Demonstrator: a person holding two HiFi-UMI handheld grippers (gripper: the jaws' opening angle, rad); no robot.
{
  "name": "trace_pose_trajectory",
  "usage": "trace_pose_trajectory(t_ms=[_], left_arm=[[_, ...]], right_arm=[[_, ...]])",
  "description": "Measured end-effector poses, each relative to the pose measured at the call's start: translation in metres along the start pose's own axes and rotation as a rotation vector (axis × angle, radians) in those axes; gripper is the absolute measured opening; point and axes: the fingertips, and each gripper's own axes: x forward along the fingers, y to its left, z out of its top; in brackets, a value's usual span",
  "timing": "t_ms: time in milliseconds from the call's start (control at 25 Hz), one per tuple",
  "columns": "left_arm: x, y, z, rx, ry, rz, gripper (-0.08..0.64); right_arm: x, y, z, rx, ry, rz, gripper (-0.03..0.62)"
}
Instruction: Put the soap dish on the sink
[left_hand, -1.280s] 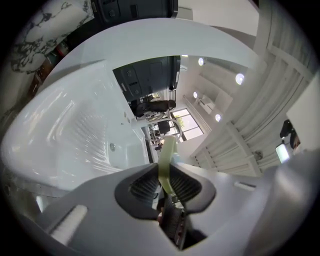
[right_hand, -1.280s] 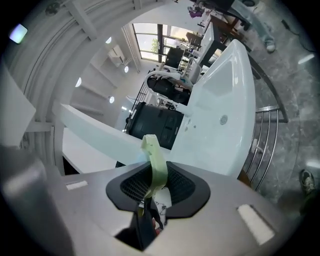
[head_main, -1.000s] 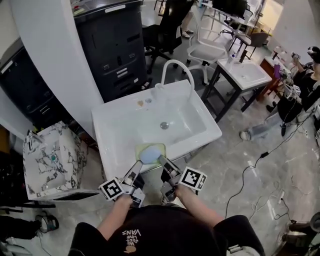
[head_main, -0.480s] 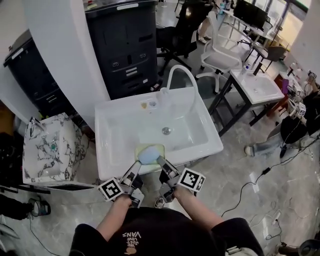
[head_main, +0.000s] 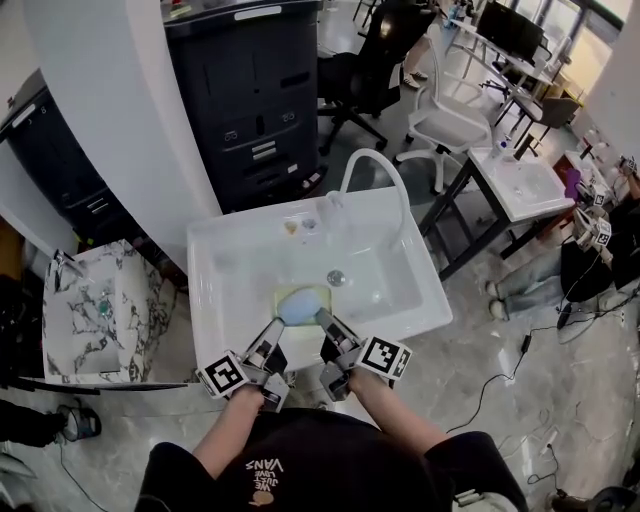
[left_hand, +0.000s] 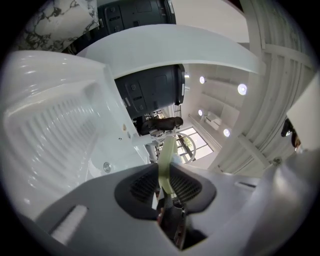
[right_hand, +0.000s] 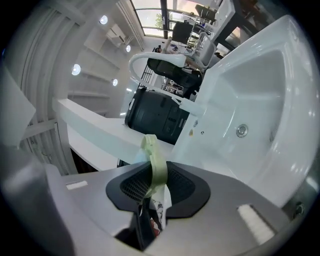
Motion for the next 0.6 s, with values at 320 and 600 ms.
trace_pose_trajectory(t_ms=[320,600], left_arm=[[0.033,0.019,0.038,0.0,0.027,0.022,0.118],[0.052,0.038,0.061,-0.007,0.042,0.032,0.118]], right_arm=[[0.046,-0.007,0.023,0.0,-0.004,-0.008,0.081],[0.077,-0.019,0.032,0.013,-0.011,-0.032,0.081]])
